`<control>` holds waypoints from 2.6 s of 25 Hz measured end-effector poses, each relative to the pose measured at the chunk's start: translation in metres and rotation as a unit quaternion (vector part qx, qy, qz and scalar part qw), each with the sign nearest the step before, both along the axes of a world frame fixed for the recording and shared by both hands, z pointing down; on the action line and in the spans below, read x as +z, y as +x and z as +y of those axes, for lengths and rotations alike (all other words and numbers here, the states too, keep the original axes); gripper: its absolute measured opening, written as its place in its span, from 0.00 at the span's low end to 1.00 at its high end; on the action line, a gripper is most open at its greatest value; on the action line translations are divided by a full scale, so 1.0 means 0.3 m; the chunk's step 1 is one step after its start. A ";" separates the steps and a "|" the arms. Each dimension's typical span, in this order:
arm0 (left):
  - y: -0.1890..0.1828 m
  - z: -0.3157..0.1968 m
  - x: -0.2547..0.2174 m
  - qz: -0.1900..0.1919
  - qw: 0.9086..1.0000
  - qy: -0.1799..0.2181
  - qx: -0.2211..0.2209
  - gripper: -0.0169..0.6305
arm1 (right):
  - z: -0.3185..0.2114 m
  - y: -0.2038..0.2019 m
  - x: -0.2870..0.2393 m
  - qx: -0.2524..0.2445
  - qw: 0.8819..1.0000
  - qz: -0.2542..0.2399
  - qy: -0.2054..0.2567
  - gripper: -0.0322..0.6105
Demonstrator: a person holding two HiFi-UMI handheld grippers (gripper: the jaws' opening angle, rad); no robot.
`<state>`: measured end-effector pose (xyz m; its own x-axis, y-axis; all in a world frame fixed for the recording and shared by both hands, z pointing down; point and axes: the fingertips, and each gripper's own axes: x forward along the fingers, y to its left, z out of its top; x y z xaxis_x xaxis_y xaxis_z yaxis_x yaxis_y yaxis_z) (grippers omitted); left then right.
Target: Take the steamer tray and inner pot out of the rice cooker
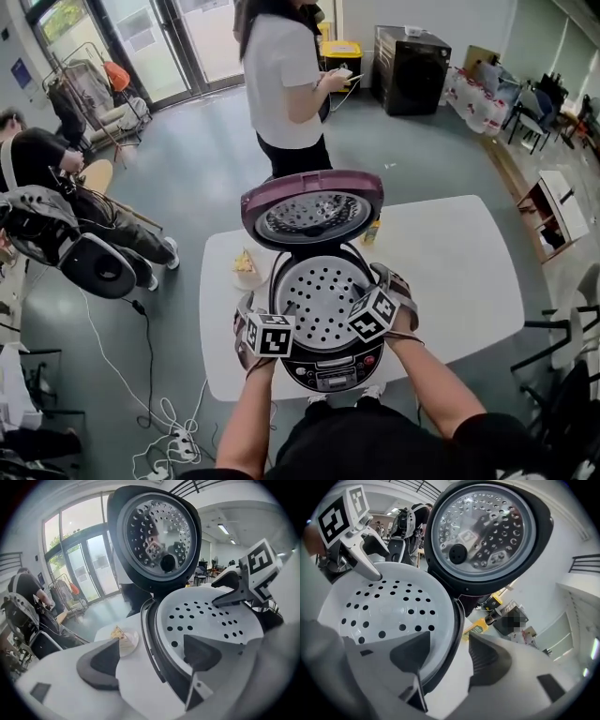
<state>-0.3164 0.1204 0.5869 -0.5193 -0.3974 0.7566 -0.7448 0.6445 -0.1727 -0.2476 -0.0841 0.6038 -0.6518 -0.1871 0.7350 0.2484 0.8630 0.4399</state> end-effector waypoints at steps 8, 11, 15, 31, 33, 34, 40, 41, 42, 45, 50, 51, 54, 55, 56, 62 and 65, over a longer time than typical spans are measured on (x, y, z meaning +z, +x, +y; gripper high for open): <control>0.018 -0.012 -0.025 -0.019 1.000 -0.002 0.012 0.50 | 0.029 0.005 -0.026 -0.008 1.000 -0.013 0.002 0.31; 0.022 -0.008 -0.036 -0.024 1.000 0.001 0.015 0.43 | 0.042 0.003 -0.044 -0.012 1.000 -0.021 0.004 0.30; 0.027 -0.012 -0.060 -0.031 0.999 0.008 0.022 0.42 | 0.045 0.002 -0.071 -0.017 0.999 -0.028 0.005 0.26; 0.036 -0.010 -0.243 -0.099 0.994 0.041 0.032 0.18 | 0.081 -0.003 -0.292 -0.023 0.994 -0.103 0.021 0.25; 0.041 -0.004 -0.281 -0.106 0.993 0.048 0.033 0.17 | 0.086 0.005 -0.320 -0.021 0.993 -0.111 0.021 0.25; 0.043 -0.004 -0.301 -0.110 0.992 0.051 0.034 0.17 | 0.087 0.010 -0.337 -0.019 0.993 -0.116 0.022 0.25; 0.047 0.003 -0.380 -0.126 0.989 0.065 0.051 0.17 | 0.102 0.033 -0.428 -0.001 0.989 -0.145 0.025 0.24; 0.050 0.000 -0.389 -0.127 0.988 0.068 0.055 0.17 | 0.100 0.038 -0.440 0.003 0.989 -0.148 0.026 0.23; 0.054 -0.003 -0.398 -0.127 0.988 0.070 0.059 0.17 | 0.098 0.046 -0.449 0.008 0.988 -0.149 0.026 0.23; 0.062 -0.006 -0.433 -0.132 0.986 0.075 0.071 0.17 | 0.098 0.061 -0.471 0.018 0.988 -0.154 0.023 0.22; 0.078 -0.057 -0.469 -0.133 0.985 0.080 0.076 0.16 | 0.049 0.077 -0.508 0.020 0.987 -0.161 0.019 0.22; 0.087 -0.070 -0.473 -0.132 0.985 0.083 0.072 0.16 | 0.035 0.084 -0.512 0.019 0.986 -0.162 0.016 0.22; 0.113 -0.121 -0.496 -0.136 0.985 0.089 0.060 0.15 | -0.021 0.104 -0.534 0.012 0.985 -0.171 0.011 0.21; 0.125 -0.143 -0.503 -0.138 0.985 0.089 0.056 0.15 | -0.044 0.114 -0.542 0.008 0.985 -0.175 0.009 0.21; 0.141 -0.170 -0.508 -0.141 0.985 0.087 0.052 0.15 | -0.071 0.128 -0.548 0.004 0.984 -0.178 0.007 0.21; 0.235 -0.356 -0.513 -0.147 0.985 0.083 0.037 0.14 | -0.258 0.212 -0.550 -0.007 0.983 -0.183 0.003 0.21; 0.273 -0.437 -0.514 -0.150 0.985 0.082 0.032 0.15 | -0.343 0.238 -0.548 -0.016 0.983 -0.184 0.014 0.21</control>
<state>-0.2343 -0.0108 0.4327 -0.6789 -0.5409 0.4966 -0.7167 0.6350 -0.2882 -0.1762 -0.1869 0.4393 -0.8781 -0.1799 0.4435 0.0943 0.8435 0.5288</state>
